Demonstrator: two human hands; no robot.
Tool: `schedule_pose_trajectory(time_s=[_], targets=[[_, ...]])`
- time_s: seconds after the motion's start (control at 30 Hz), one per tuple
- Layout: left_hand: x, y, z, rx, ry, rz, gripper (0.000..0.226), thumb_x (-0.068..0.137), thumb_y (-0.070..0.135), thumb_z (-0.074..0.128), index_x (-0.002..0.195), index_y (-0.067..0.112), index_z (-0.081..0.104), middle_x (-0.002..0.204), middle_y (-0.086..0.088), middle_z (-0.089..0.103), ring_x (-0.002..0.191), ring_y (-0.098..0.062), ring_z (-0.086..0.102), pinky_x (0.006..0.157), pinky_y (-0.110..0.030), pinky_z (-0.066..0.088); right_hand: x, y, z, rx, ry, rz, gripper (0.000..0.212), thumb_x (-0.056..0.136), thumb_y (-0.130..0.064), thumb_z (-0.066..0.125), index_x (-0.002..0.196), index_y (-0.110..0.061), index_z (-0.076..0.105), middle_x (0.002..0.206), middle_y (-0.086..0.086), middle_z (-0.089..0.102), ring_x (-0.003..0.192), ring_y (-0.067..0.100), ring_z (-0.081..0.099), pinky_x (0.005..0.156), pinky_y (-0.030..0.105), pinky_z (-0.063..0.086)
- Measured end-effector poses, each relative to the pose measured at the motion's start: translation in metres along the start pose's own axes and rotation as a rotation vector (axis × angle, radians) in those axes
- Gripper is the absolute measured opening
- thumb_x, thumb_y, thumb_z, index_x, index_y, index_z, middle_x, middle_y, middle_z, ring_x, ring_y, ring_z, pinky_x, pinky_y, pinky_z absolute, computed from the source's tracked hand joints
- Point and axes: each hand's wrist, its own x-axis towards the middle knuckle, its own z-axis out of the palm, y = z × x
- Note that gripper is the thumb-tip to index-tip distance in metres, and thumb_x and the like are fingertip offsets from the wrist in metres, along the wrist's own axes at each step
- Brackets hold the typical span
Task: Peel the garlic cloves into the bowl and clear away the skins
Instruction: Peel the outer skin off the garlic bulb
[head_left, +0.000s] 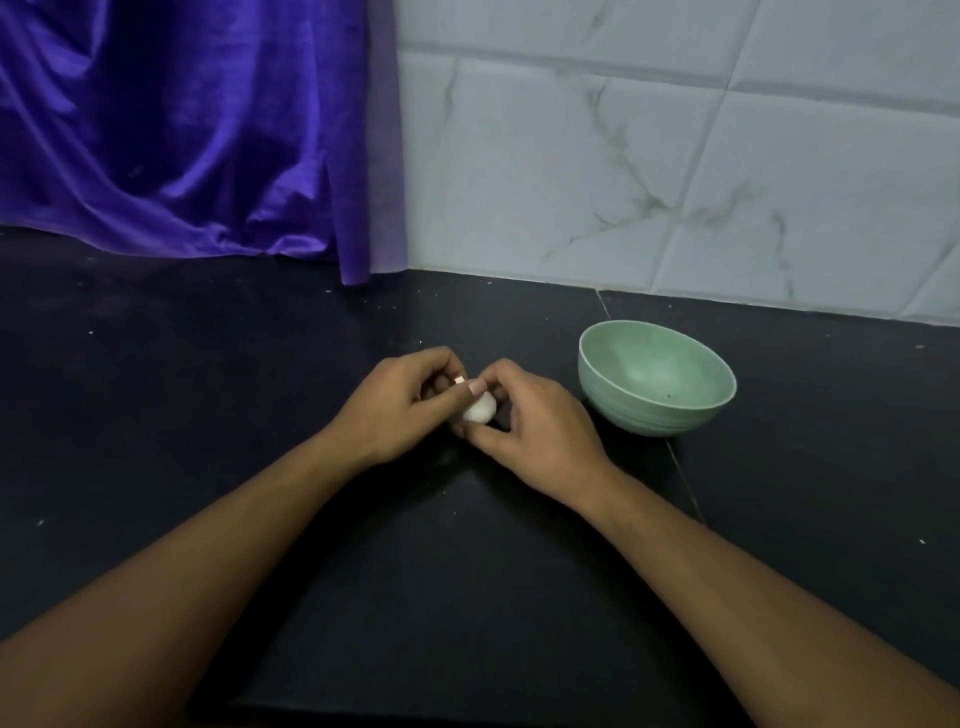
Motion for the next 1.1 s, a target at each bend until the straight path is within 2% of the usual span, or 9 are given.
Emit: schedule_pose_trajectory(time_s=[0.13, 0.27, 0.33, 0.43, 0.5, 0.63, 0.77, 0.9, 1.1], targets=[[0.003, -0.005, 0.000, 0.018, 0.007, 0.048, 0.012, 0.102, 0.030, 0.065, 0.090, 0.025, 0.066, 0.073, 0.007, 0.068, 0.066, -0.007, 0.061, 0.066, -0.032, 0.050, 0.004, 0.010, 0.007, 0.275, 0.022, 0.078, 0.043, 0.068, -0.056, 0.080, 0.100, -0.031, 0.065, 0.084, -0.010, 0.071, 0.076, 0.012, 0.067, 0.069, 0.046, 0.057], [0.005, -0.008, -0.001, 0.144, -0.006, 0.060, 0.027, 0.105, 0.039, 0.057, 0.089, 0.019, 0.066, 0.077, 0.001, 0.068, 0.072, -0.017, 0.064, 0.069, -0.040, 0.051, 0.004, 0.014, 0.009, 0.330, 0.013, 0.074, 0.043, 0.070, -0.061, 0.077, 0.099, -0.031, 0.068, 0.085, -0.007, 0.072, 0.077, 0.017, 0.069, 0.073, 0.052, 0.058], [0.006, -0.009, -0.001, 0.174, -0.027, 0.050, 0.037, 0.107, 0.043, 0.052, 0.089, 0.015, 0.066, 0.077, -0.002, 0.066, 0.072, -0.019, 0.062, 0.067, -0.041, 0.050, 0.003, 0.012, 0.007, 0.289, -0.007, 0.064, 0.041, 0.074, -0.063, 0.075, 0.099, -0.032, 0.066, 0.084, -0.009, 0.071, 0.068, 0.010, 0.064, 0.068, 0.050, 0.058], [0.006, -0.009, -0.002, 0.131, -0.059, 0.063, 0.036, 0.106, 0.042, 0.052, 0.089, 0.013, 0.066, 0.075, 0.001, 0.065, 0.065, -0.007, 0.059, 0.063, -0.025, 0.047, 0.002, 0.012, 0.006, 0.273, -0.031, 0.056, 0.039, 0.078, -0.060, 0.075, 0.105, -0.033, 0.065, 0.087, -0.011, 0.071, 0.058, 0.002, 0.053, 0.058, 0.038, 0.050], [0.007, -0.010, -0.003, 0.103, -0.051, 0.069, 0.034, 0.106, 0.040, 0.055, 0.088, 0.013, 0.066, 0.072, 0.003, 0.065, 0.063, -0.002, 0.058, 0.059, -0.017, 0.045, 0.003, 0.012, 0.005, 0.316, -0.059, 0.053, 0.037, 0.082, -0.053, 0.077, 0.111, -0.032, 0.067, 0.090, -0.009, 0.071, 0.056, 0.001, 0.049, 0.058, 0.032, 0.044], [0.010, -0.015, -0.004, 0.098, 0.009, 0.055, 0.034, 0.104, 0.038, 0.059, 0.082, 0.014, 0.063, 0.064, 0.010, 0.062, 0.059, -0.001, 0.055, 0.056, -0.014, 0.042, 0.003, 0.012, 0.003, 0.306, -0.089, 0.024, 0.023, 0.090, -0.040, 0.076, 0.109, -0.028, 0.069, 0.084, -0.008, 0.067, 0.060, 0.003, 0.051, 0.060, 0.033, 0.046], [0.011, -0.014, 0.002, 0.208, 0.101, 0.119, 0.037, 0.104, 0.038, 0.060, 0.078, 0.012, 0.057, 0.062, 0.004, 0.056, 0.056, -0.010, 0.049, 0.055, -0.027, 0.040, 0.001, 0.009, 0.003, 0.126, -0.047, -0.022, 0.021, 0.094, -0.046, 0.069, 0.104, -0.028, 0.065, 0.079, -0.010, 0.065, 0.065, 0.006, 0.057, 0.064, 0.037, 0.051], [0.010, -0.007, 0.011, 0.310, 0.218, 0.159, 0.038, 0.104, 0.040, 0.057, 0.075, 0.016, 0.052, 0.063, 0.001, 0.054, 0.060, -0.021, 0.054, 0.056, -0.041, 0.044, -0.001, 0.006, 0.002, 0.053, -0.037, -0.026, 0.034, 0.097, -0.058, 0.053, 0.101, -0.026, 0.060, 0.083, -0.008, 0.066, 0.072, 0.011, 0.062, 0.066, 0.045, 0.054], [0.012, 0.001, 0.019, 0.346, 0.347, 0.190, 0.036, 0.104, 0.039, 0.054, 0.076, 0.017, 0.052, 0.063, 0.003, 0.053, 0.058, -0.019, 0.053, 0.056, -0.043, 0.047, 0.000, 0.005, 0.001, 0.211, -0.049, 0.026, 0.029, 0.099, -0.054, 0.052, 0.101, -0.025, 0.058, 0.085, -0.003, 0.071, 0.073, 0.015, 0.066, 0.070, 0.048, 0.057]])
